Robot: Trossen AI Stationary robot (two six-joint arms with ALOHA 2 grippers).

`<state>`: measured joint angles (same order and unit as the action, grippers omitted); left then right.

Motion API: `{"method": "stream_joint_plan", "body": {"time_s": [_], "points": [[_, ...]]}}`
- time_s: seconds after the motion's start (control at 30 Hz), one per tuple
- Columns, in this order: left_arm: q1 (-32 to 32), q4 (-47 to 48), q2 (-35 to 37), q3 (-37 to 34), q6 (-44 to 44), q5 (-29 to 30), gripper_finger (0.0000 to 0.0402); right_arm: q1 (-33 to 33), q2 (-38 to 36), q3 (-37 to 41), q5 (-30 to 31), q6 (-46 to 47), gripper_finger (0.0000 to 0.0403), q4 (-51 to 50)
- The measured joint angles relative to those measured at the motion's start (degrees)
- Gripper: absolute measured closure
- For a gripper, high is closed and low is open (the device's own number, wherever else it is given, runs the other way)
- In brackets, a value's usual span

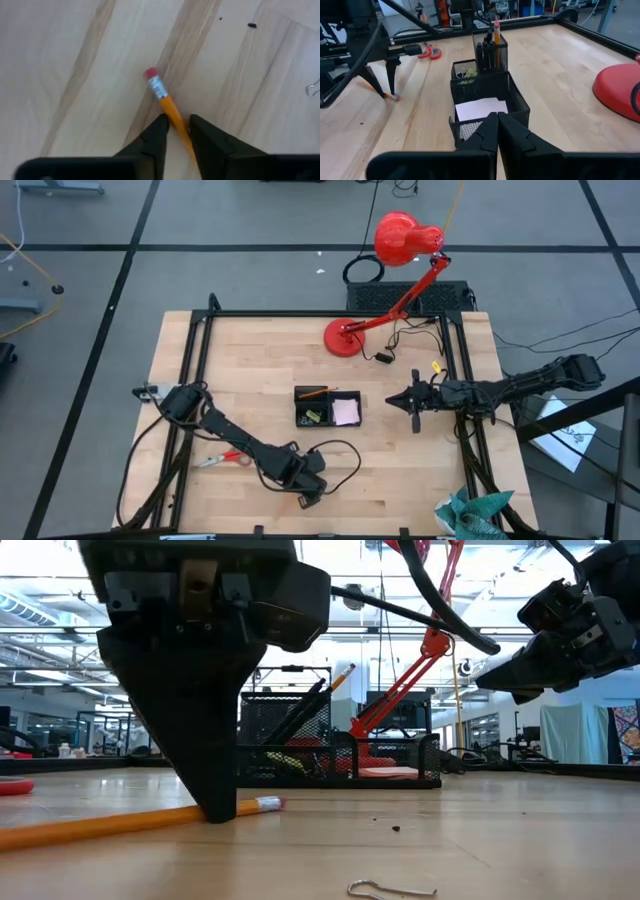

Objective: Pick and place office supplies into organizer

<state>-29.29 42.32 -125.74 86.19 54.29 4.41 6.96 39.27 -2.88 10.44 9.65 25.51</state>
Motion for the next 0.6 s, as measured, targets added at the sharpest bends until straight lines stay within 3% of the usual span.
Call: {"method": "stream_joint_plan", "body": {"time_s": [0.23, 0.6], "points": [[-1.3, -0.3, 0.0, -0.1, -3.9, 2.5, 0.0389, 0.0, 0.0, 0.0, 0.0, 1.1, 0.0401, 0.4], [-2.9, -3.4, -0.1, 0.5, -16.3, 9.3, 0.0393, 0.0, 0.0, 0.0, 0.0, 3.2, 0.0401, -0.7]]}}
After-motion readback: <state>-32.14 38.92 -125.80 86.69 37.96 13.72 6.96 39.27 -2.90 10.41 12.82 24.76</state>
